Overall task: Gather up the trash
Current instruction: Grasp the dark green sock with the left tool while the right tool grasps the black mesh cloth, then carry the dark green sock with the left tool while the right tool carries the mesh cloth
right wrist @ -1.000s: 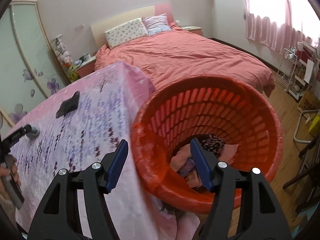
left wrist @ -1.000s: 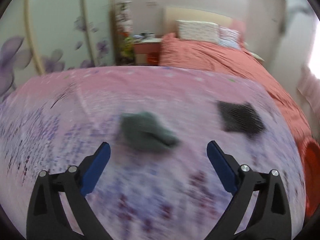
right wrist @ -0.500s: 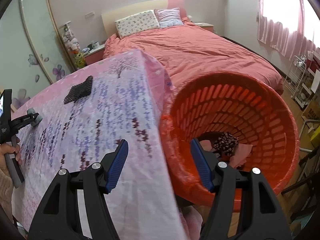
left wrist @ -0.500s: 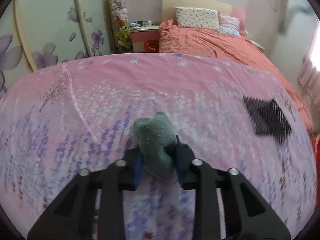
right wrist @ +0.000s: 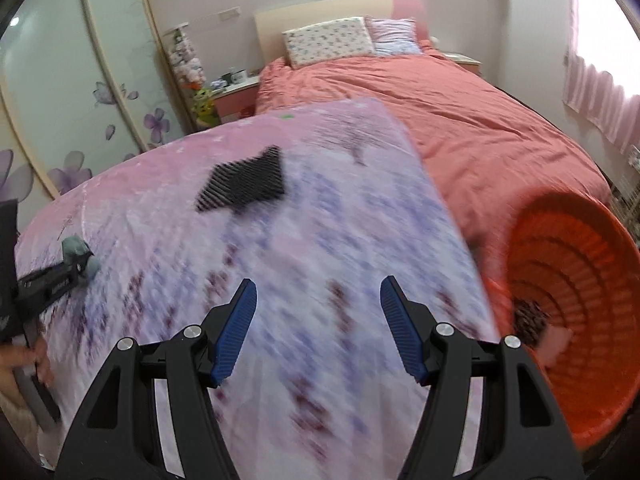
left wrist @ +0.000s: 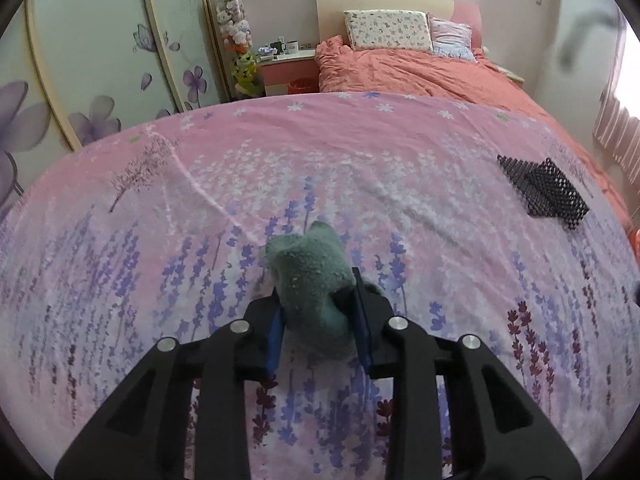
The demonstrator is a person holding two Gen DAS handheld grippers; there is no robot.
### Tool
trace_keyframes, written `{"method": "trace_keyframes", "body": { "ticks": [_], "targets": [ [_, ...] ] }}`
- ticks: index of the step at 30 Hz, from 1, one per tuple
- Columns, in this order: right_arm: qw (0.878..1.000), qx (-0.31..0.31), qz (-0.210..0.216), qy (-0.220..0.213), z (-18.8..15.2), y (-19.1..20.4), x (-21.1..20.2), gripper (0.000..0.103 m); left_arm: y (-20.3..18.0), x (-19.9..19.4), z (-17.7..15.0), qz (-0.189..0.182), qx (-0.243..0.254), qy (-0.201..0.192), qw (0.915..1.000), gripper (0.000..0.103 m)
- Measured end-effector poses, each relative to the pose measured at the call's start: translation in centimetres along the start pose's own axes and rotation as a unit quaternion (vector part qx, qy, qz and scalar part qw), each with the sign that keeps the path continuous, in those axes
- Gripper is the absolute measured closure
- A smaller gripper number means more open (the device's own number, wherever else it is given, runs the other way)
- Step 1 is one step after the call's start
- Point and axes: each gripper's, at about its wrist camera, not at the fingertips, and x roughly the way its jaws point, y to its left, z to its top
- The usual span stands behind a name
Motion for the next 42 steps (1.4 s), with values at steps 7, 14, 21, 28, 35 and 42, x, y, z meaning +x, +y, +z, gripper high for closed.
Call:
{"method": "trace_keyframes", "body": {
  "ticks": [7, 14, 21, 28, 35, 42],
  "targets": [
    [1.0, -0.001, -0.009, 0.005, 4.8, 4.7, 5.5, 0.014, 1.0, 0.1, -0.1, -0.022, -0.022, 0.004, 0.9995, 0.068],
    [0.997, -0.003, -0.046, 0.055, 7.0, 6.3, 10.6, 0.01, 0.7, 0.0, -0.1, -0.017, -0.02, 0.005, 0.9996, 0.068],
    [0.997, -0.023, -0.063, 0.043, 6.5, 7.1, 10.4, 0.033, 0.7, 0.1, -0.1, -0.02, -0.022, 0.005, 0.9995, 0.068],
    [0.998, -0.038, -0.024, 0.034, 6.0, 8.0, 9.5, 0.093, 0.7, 0.1, -0.1, -0.019, -0.022, 0.005, 0.9995, 0.068],
    [0.999, 0.0, -0.009, 0.042, 4.2, 6.0, 7.2, 0.095, 0.7, 0.0, -0.1, -0.02, -0.022, 0.005, 0.9995, 0.068],
    [0.999, -0.023, -0.029, 0.036, -0.7, 3.4, 2.2, 0.095, 0.7, 0.1, -0.1, -0.022, -0.024, 0.005, 0.9995, 0.068]
  ]
}}
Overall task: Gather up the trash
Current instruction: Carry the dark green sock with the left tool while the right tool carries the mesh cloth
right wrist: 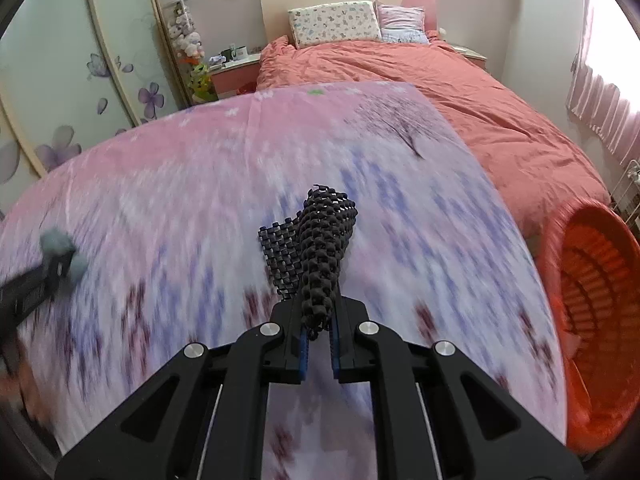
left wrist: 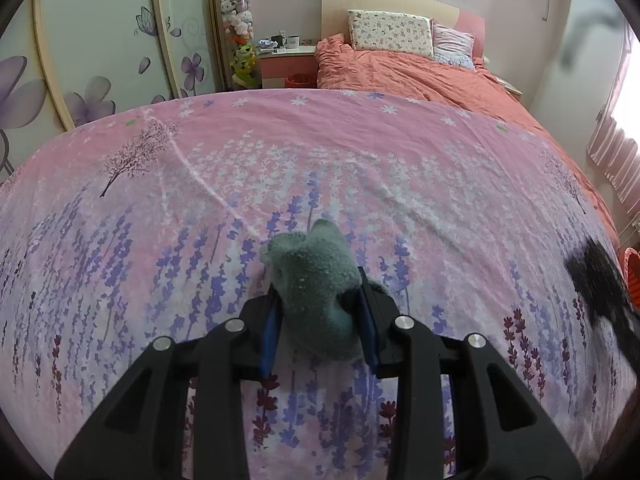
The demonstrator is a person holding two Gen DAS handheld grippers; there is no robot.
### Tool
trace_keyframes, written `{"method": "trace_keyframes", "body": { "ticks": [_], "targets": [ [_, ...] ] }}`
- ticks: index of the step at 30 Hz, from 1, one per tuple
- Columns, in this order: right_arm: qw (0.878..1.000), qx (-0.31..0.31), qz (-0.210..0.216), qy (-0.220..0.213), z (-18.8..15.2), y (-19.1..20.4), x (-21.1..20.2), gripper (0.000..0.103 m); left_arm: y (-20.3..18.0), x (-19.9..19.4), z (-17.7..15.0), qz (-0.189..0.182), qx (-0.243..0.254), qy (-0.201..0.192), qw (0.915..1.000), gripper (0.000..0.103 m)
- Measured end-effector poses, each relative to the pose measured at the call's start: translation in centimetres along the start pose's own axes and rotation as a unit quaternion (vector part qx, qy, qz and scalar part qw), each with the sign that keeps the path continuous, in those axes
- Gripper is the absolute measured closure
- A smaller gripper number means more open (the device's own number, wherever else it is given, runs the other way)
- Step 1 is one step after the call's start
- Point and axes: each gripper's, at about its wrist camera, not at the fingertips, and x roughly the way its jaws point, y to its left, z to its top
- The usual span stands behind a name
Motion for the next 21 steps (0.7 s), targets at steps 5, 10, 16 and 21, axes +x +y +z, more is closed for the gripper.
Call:
{"method": "trace_keyframes", "body": {
  "ticks": [5, 10, 16, 21],
  "targets": [
    [1.0, -0.023, -0.008, -0.006, -2.0, -0.4, -1.7, 0.095, 0.0, 0.0, 0.0, -0.002, -0.001, 0.0, 1.0, 0.068],
    [1.0, -0.018, -0.009, -0.004, -1.9, -0.5, -1.5, 0.094, 0.4, -0.1, -0.1, -0.015, -0.009, -0.001, 0.9998, 0.068],
    [1.0, -0.02, -0.012, -0.005, -2.0, -0.3, -1.4, 0.094, 0.2, -1.5, -1.8, -0.046, 0.003, -0.003, 0.9989, 0.069],
    [1.0, -0.014, -0.004, -0.004, -2.2, -0.9, -1.3, 0.094, 0.1, -1.7, -2.3, -0.042, 0.003, -0.002, 0.9991, 0.064]
  ]
}}
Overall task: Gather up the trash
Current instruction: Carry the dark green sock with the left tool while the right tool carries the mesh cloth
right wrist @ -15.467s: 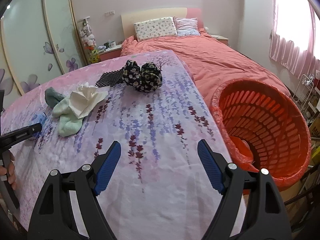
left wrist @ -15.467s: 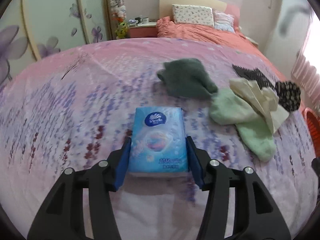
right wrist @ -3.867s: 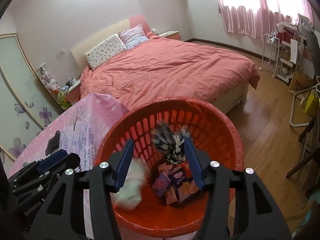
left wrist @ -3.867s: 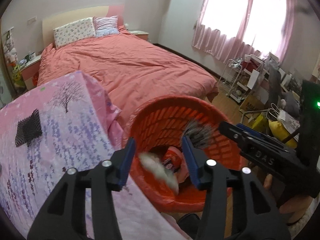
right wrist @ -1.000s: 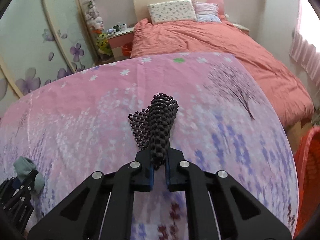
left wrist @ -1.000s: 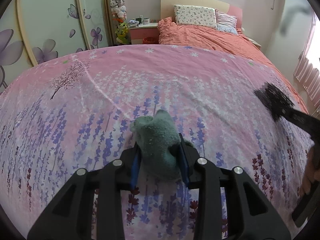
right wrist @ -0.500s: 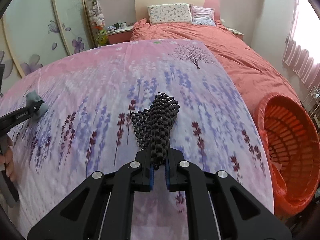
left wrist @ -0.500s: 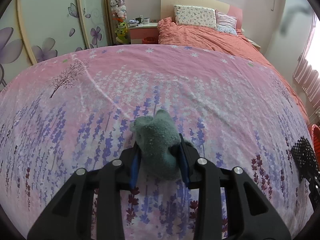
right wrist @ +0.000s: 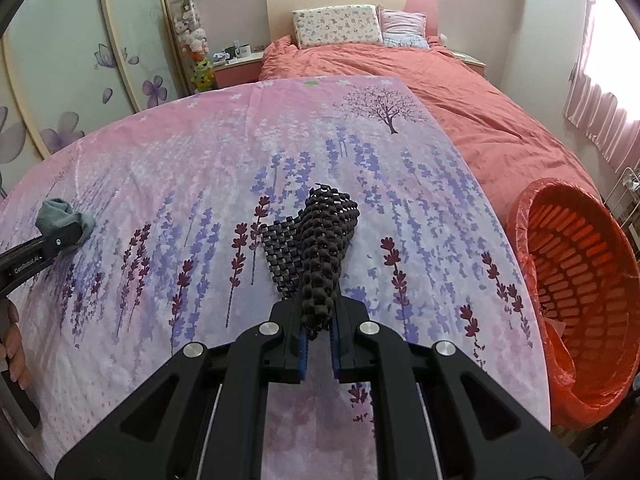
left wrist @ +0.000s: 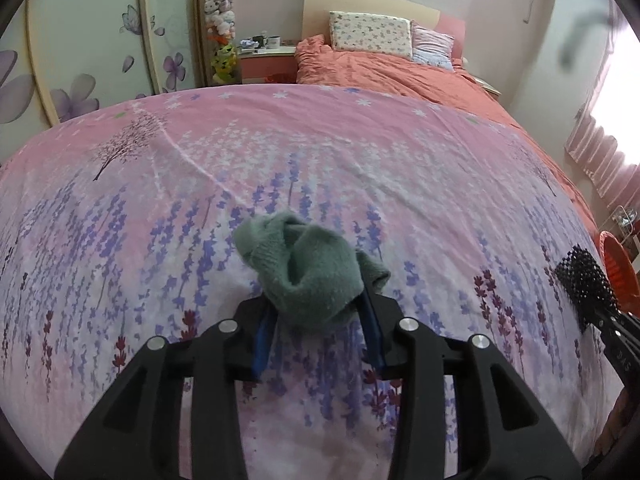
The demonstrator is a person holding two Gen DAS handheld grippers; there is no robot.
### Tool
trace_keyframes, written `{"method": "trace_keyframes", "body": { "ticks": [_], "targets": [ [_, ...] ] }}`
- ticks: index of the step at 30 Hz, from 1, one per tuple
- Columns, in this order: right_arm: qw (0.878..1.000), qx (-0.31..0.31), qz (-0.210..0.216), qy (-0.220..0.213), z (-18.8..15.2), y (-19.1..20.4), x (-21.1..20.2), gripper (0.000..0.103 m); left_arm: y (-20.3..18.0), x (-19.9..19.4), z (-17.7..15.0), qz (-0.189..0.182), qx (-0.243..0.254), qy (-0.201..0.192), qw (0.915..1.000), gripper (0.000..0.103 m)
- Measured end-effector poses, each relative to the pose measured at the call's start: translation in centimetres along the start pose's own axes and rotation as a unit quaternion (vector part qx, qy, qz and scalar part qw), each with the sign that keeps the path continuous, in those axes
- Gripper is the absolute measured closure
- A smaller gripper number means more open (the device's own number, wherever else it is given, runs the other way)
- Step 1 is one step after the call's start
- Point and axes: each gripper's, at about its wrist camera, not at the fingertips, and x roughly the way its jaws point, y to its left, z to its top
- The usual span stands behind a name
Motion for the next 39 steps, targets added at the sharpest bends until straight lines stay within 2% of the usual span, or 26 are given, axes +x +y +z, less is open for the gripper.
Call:
{"method": "trace_keyframes", "body": {
  "ticks": [4, 8, 11, 18, 25, 39],
  "targets": [
    [1.0, 0.004, 0.004, 0.0, 0.0, -0.2, 0.1, 0.094, -0.3, 0.2, 0.1, 0.008, 0.004, 0.001, 1.0, 0.065],
    [1.0, 0.005, 0.005, 0.0, -0.1, -0.5, 0.1, 0.094, -0.6, -0.1, 0.1, 0.007, 0.009, -0.004, 0.9999, 0.084],
    [1.0, 0.005, 0.005, -0.004, -0.2, -0.5, -0.1, 0.095, -1.2, -0.9, 0.1, 0.008, 0.015, -0.013, 0.9998, 0.088],
    [0.999, 0.032, 0.017, -0.031, -0.4, -2.0, -3.3, 0.095, -3.6, -4.8, 0.2, 0.012, 0.048, -0.053, 0.9974, 0.088],
    [0.997, 0.033, 0.011, -0.063, -0.6, -3.1, -7.1, 0.095, -7.2, -9.2, 0.3, 0.004, 0.082, -0.089, 0.9926, 0.088],
    [0.991, 0.065, -0.007, -0.116, -1.6, -7.5, -12.9, 0.095, -15.4, -14.6, -0.1, -0.07, 0.123, -0.112, 0.9835, 0.088]
  ]
}}
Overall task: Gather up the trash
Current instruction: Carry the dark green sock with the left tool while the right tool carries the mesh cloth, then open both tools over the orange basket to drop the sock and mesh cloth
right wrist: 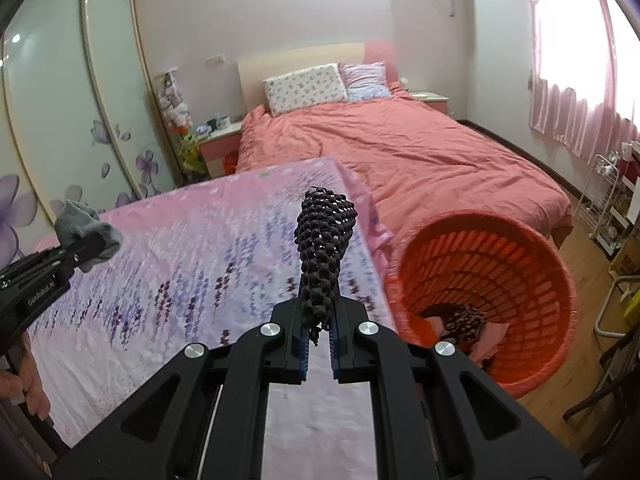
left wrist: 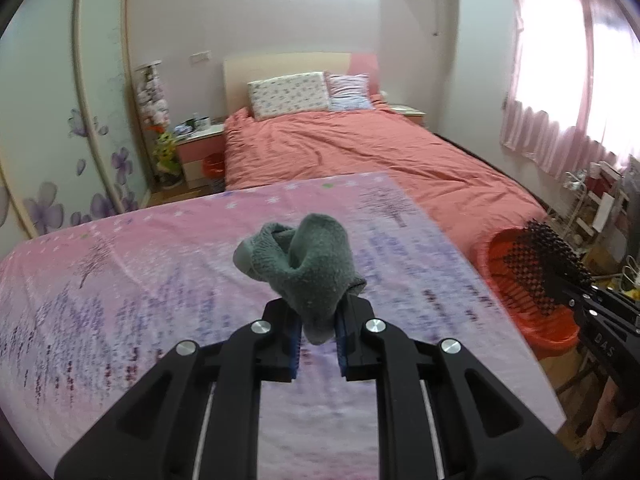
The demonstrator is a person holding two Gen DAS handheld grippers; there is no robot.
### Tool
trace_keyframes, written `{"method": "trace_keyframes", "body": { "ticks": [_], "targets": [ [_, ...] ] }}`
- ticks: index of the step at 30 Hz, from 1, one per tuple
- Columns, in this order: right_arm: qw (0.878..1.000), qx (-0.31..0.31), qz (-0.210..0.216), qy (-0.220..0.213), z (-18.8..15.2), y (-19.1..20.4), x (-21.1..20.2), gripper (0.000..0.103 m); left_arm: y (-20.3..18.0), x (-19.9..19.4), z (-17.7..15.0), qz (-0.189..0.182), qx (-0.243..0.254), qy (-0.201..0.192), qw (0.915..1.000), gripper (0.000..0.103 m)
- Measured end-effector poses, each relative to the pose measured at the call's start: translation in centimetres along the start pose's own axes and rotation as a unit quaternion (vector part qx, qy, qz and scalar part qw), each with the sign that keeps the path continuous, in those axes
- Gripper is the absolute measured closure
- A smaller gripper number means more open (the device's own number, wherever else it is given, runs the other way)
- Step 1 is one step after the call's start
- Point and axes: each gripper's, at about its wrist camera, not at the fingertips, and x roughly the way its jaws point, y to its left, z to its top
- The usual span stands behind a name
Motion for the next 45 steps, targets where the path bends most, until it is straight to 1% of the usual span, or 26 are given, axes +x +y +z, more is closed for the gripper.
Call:
{"method": "trace_keyframes", "body": {
  "ticks": [9, 18, 21, 26, 31, 33, 35, 36, 38, 39, 40, 41, 42, 45],
  "targets": [
    [0.999, 0.036, -0.015, -0.028, 0.4, -4.7, -2.2, 0.095, -6.4, -0.6, 1.3, -0.068, 0.031, -0.011, 0.9972, 0.088],
    [0.996, 0.07, -0.035, -0.045, 0.6, -9.4, -3.3, 0.095, -13.6, 0.5, 1.9, -0.13, 0.068, -0.01, 0.9891, 0.088],
    [0.995, 0.079, -0.041, -0.048, 0.7, -10.8, -3.2, 0.095, -16.2, 1.3, 1.9, -0.147, 0.081, -0.007, 0.9857, 0.088],
    [0.994, 0.091, -0.047, -0.047, 1.0, -12.7, -2.2, 0.095, -19.5, 3.1, 1.8, -0.169, 0.099, 0.0, 0.9807, 0.088],
    [0.993, 0.101, -0.048, -0.043, 1.3, -14.7, -0.5, 0.095, -22.9, 5.9, 1.5, -0.192, 0.113, 0.019, 0.9747, 0.087],
    [0.993, 0.105, -0.046, -0.043, 1.3, -15.4, 0.0, 0.095, -24.0, 7.4, 1.4, -0.195, 0.118, 0.03, 0.9731, 0.085],
    [0.992, 0.116, -0.035, -0.038, 1.2, -16.7, 0.7, 0.094, -24.9, 8.8, 1.2, -0.195, 0.123, 0.038, 0.9723, 0.081],
    [0.991, 0.122, -0.031, -0.036, 1.2, -17.1, 1.1, 0.093, -25.2, 9.6, 1.0, -0.193, 0.126, 0.042, 0.9722, 0.078],
    [0.99, 0.132, -0.029, -0.03, 1.0, -18.0, 1.7, 0.083, -25.4, 10.5, 0.8, -0.189, 0.127, 0.044, 0.9727, 0.065],
    [0.99, 0.133, -0.028, -0.028, 0.9, -18.2, 2.0, 0.071, -25.5, 11.0, 0.7, -0.185, 0.128, 0.045, 0.9734, 0.062],
    [0.99, 0.135, -0.03, -0.027, 0.8, -18.3, 2.1, 0.062, -25.5, 11.1, 0.6, -0.181, 0.127, 0.045, 0.9741, 0.059],
    [0.99, 0.137, -0.033, -0.028, 0.6, -18.4, 2.2, 0.06, -25.3, 11.4, 0.6, -0.179, 0.126, 0.046, 0.9747, 0.055],
    [0.989, 0.139, -0.035, -0.028, 0.5, -18.5, 2.1, 0.059, -25.0, 11.7, 0.5, -0.176, 0.122, 0.048, 0.9758, 0.053],
    [0.988, 0.149, -0.037, -0.025, 0.1, -18.8, 2.1, 0.059, -24.2, 12.1, 0.4, -0.172, 0.111, 0.051, 0.9774, 0.048]
  ]
}}
